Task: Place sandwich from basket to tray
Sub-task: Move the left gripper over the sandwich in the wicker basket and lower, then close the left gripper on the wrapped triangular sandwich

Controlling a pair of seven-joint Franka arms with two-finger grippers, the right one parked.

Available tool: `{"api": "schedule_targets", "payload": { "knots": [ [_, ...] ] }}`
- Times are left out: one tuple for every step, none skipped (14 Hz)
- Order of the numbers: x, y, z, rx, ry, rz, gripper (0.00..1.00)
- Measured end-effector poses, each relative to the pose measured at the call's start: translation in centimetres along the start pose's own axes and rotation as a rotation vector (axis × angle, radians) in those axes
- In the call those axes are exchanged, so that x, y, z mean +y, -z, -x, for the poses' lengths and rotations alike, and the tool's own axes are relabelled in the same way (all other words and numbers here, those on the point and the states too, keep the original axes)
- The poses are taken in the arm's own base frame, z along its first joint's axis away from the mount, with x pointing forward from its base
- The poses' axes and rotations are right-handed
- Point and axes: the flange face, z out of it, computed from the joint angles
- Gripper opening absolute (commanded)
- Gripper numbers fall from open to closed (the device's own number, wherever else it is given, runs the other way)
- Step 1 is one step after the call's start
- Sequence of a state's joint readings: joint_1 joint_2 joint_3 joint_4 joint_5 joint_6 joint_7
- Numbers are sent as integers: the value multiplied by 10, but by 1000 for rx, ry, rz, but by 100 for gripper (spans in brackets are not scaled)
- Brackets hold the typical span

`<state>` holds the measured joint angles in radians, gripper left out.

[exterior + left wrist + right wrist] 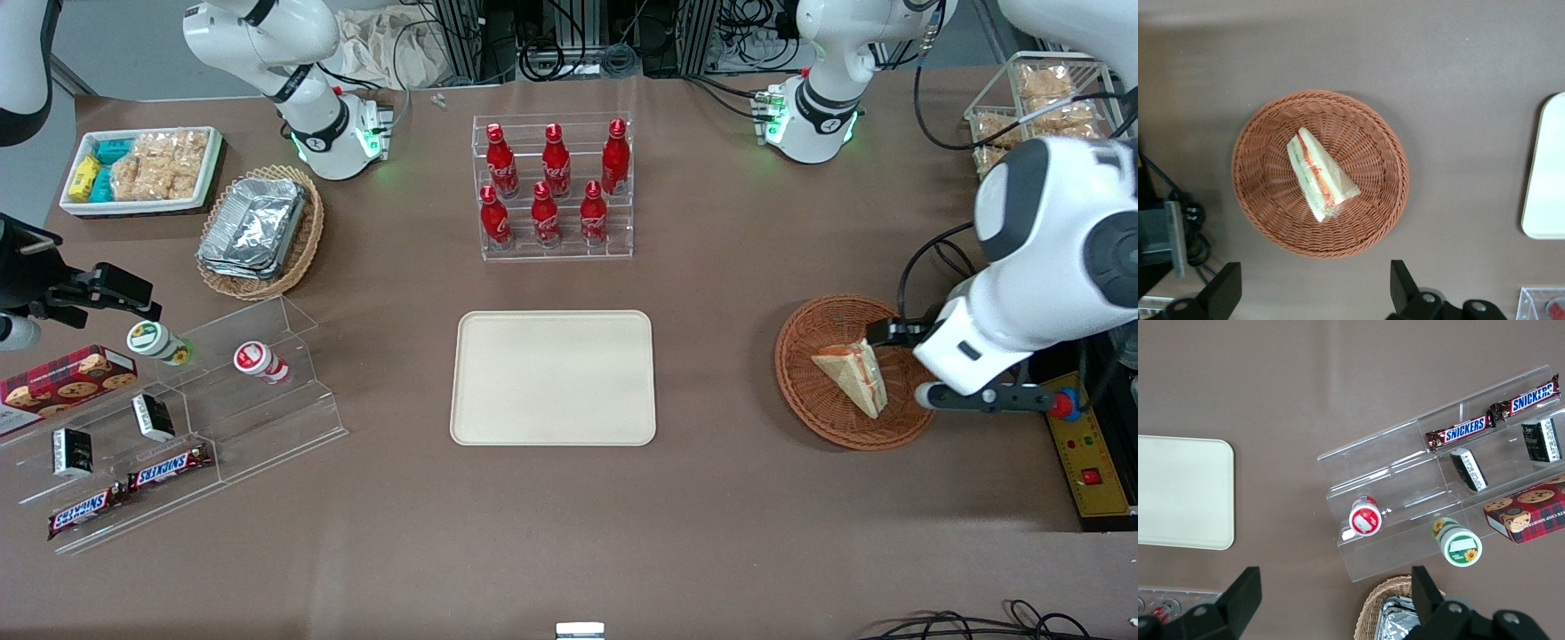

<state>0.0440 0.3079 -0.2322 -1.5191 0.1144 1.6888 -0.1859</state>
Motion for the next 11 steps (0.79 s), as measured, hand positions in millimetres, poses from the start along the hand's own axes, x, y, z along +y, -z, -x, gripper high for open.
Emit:
{"api": "schedule_targets", "payload": {
  "knots": [
    [2, -13, -1, 2, 48, 1, 100],
    [3, -25, -2, 3, 119, 2, 100],
    [3, -38, -2, 2, 200, 3, 100],
    [2, -51, -2, 7, 266, 6, 100],
    [2, -65, -3, 20, 304, 12, 100],
    [2, -81, -2, 31, 349, 18, 100],
    [2, -96, 0, 35, 409, 20, 100],
    [1, -112, 2, 38, 455, 17, 100],
    [1, -126, 4, 47, 475, 15, 100],
    [1, -141, 5, 60, 485, 15, 100],
    [-1, -156, 8, 69, 493, 16, 100]
  ]
}}
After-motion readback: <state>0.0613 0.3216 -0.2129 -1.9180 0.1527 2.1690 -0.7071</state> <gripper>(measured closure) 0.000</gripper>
